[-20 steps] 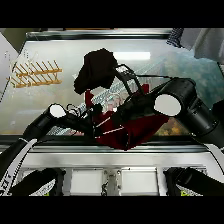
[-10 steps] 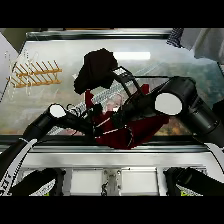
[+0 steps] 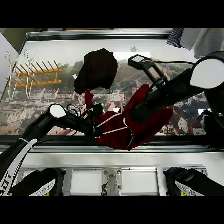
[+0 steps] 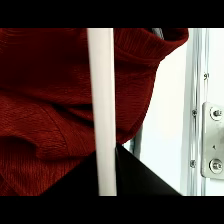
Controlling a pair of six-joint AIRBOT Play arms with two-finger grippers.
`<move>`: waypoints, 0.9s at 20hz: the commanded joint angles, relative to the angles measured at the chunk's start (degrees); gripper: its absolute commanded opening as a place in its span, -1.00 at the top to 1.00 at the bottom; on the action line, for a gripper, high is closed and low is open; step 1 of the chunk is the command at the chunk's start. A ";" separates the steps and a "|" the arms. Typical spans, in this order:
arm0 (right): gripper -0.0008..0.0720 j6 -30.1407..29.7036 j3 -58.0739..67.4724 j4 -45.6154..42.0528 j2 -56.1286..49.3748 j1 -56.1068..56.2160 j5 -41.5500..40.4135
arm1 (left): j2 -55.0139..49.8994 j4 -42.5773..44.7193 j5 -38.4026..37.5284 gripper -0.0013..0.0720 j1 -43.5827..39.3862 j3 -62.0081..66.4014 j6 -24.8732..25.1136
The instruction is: Fold the clothes and pants, and hang the long-sleeved shirts on hangers.
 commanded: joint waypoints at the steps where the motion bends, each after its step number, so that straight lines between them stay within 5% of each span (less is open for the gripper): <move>1: -0.80 -4.81 0.44 3.26 -0.22 -4.52 -3.15 | -0.04 0.04 -0.02 0.92 0.00 0.07 -0.07; 5: -0.80 -6.29 0.42 3.41 -0.26 -4.48 -7.63 | -0.04 0.04 -0.44 0.92 0.00 0.07 -0.07; 10: -0.80 -26.58 -0.42 7.30 0.00 -12.66 -4.63 | -0.04 0.07 -0.44 0.92 0.00 0.07 -0.07; 15: -0.80 -47.56 -11.87 31.58 1.01 -35.36 2.93 | -0.04 0.04 -0.44 0.92 0.00 0.07 -0.07; 18: -0.80 -59.08 -21.70 34.40 0.96 -47.08 5.33 | -0.04 0.04 -0.44 0.92 0.00 0.07 -0.07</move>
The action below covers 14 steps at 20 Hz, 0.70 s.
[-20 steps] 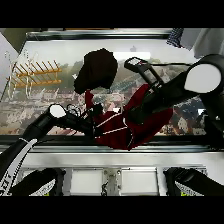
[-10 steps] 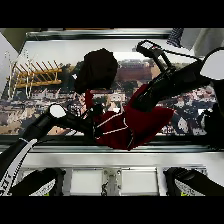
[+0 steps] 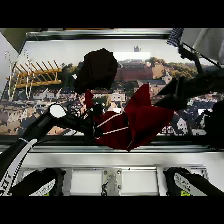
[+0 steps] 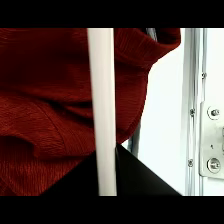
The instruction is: Fold the clothes and pants, and hang the long-sleeved shirts on hangers.
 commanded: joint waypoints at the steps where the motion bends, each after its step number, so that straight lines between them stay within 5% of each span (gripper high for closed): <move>1: -0.80 -17.75 -10.67 7.61 0.09 -13.51 3.85 | -0.04 0.02 -0.02 0.92 0.00 0.07 0.07; 5: -0.80 -29.33 -19.17 11.63 -1.07 -20.46 5.27 | -0.04 0.02 -0.04 0.92 0.00 0.07 0.07; 14: -0.80 -33.83 -20.85 12.50 -5.92 -20.59 8.07 | -0.04 0.04 0.00 0.92 0.00 0.07 0.07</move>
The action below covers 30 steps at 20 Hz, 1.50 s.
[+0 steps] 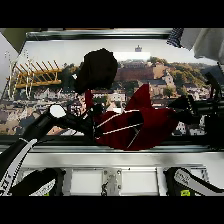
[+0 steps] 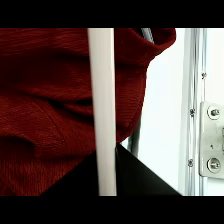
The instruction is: Fold the clothes and pants, and hang the long-sleeved shirts on hangers.
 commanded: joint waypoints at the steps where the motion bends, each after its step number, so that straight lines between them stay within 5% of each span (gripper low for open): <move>1: -0.80 -2.08 -0.42 0.68 -1.33 -0.28 0.76 | -0.04 0.04 0.04 0.92 0.00 0.07 -0.02; 6: -0.80 -2.36 -0.11 7.56 1.64 -0.28 -0.07 | -0.04 0.04 0.07 0.92 0.00 0.07 -0.04; 11: -0.80 0.20 0.02 -6.19 9.40 -0.28 -6.86 | -0.04 0.04 0.07 0.92 0.00 0.04 -0.02; 17: -0.81 16.81 0.04 -15.13 24.33 5.49 -27.08 | -0.04 0.04 0.11 0.92 0.00 0.04 -0.02; 22: -0.80 42.69 0.02 -33.51 30.42 23.96 -32.37 | -0.04 0.04 0.20 0.92 0.00 0.07 -0.02; 26: -0.80 44.78 0.02 -32.17 30.45 34.64 -30.71 | -0.04 0.04 0.17 0.92 0.00 0.04 -0.02; 30: -0.80 44.76 0.02 -20.81 30.45 36.89 -29.31 | -0.04 0.04 0.09 0.92 0.00 0.04 -0.04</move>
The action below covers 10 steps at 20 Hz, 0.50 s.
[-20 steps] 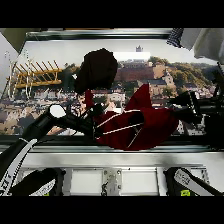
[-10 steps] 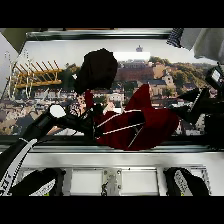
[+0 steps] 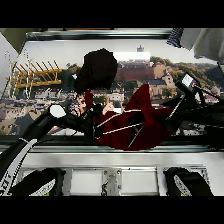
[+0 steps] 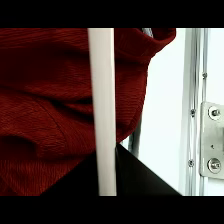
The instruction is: Fold the clothes and pants, and hang the long-sleeved shirts on hangers.
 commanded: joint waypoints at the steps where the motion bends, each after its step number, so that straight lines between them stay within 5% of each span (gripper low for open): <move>1: -0.80 2.08 0.04 9.22 0.22 2.78 0.81 | -0.04 0.02 -0.09 0.92 0.00 0.07 0.09; 10: -0.80 2.08 0.04 19.37 0.24 2.75 0.94 | -0.04 0.02 -0.11 0.92 0.00 0.07 0.09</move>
